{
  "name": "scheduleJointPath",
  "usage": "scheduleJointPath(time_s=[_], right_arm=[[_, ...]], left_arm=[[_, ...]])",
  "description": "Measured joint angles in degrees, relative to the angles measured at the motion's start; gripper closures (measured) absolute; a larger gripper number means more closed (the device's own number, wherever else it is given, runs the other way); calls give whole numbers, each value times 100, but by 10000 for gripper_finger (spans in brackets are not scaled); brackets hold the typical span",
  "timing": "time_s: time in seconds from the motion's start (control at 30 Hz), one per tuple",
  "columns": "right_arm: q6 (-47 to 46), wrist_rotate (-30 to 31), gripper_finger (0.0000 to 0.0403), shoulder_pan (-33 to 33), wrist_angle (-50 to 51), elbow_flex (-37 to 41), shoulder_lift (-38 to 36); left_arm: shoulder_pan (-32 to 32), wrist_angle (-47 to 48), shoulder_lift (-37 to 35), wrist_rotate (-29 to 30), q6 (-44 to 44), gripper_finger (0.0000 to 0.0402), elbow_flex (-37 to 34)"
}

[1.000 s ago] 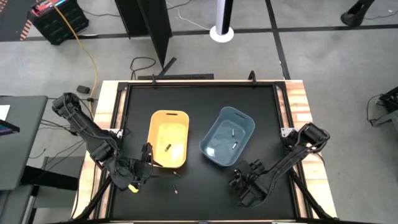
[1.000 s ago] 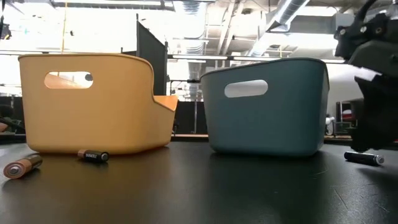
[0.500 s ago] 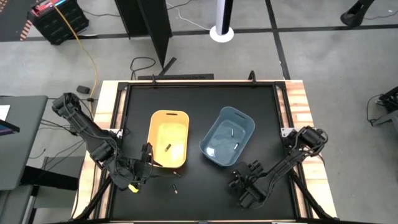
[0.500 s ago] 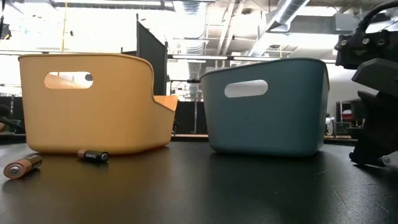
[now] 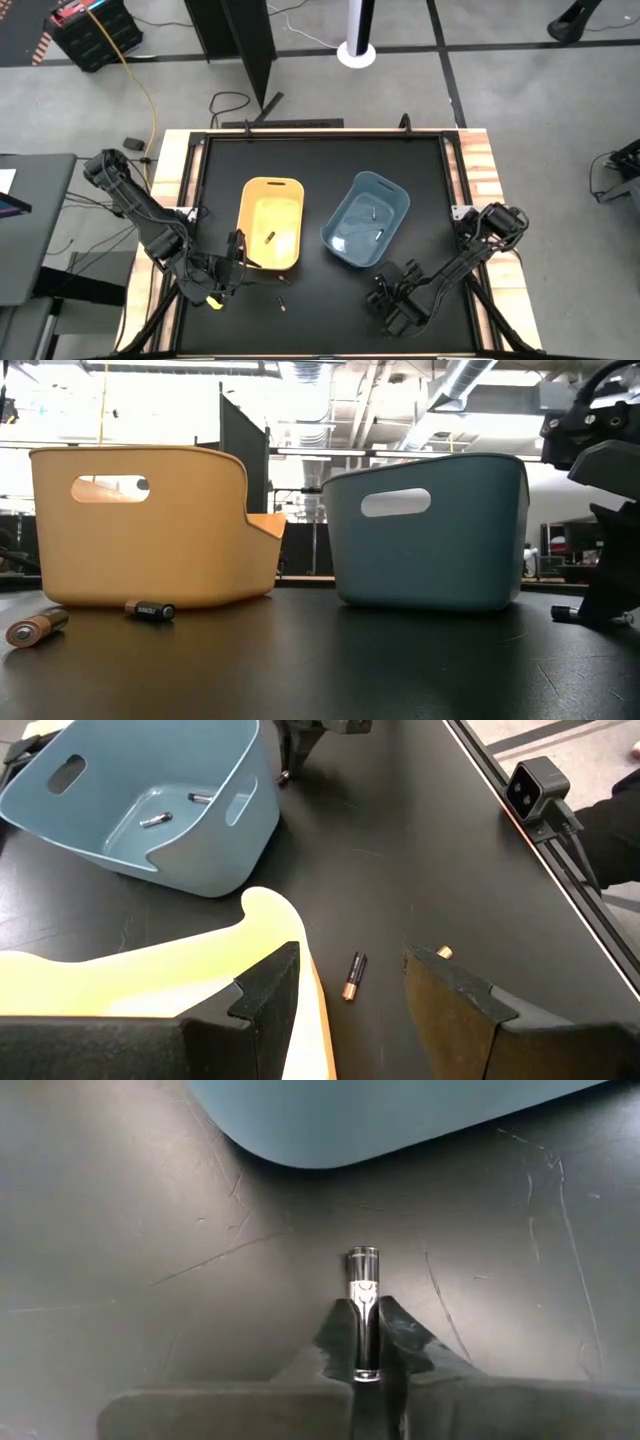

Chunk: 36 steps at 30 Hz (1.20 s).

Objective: Sort batteries
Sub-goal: Put the silver battery into the blue bin

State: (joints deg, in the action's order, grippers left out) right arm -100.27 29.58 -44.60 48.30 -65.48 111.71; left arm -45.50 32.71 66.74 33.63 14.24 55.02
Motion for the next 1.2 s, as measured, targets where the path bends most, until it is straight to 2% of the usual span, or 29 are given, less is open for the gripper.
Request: scheduleJointPath(time_s=[0.67, 1.2], right_arm=[[-38, -271, 391, -216, 924, -512, 32], [-21, 683, 392, -511, 1741, -1033, 23]], left_arm=[[0, -7, 0, 0, 11, 229, 0], [0, -4, 0, 0, 35, 229, 0]])
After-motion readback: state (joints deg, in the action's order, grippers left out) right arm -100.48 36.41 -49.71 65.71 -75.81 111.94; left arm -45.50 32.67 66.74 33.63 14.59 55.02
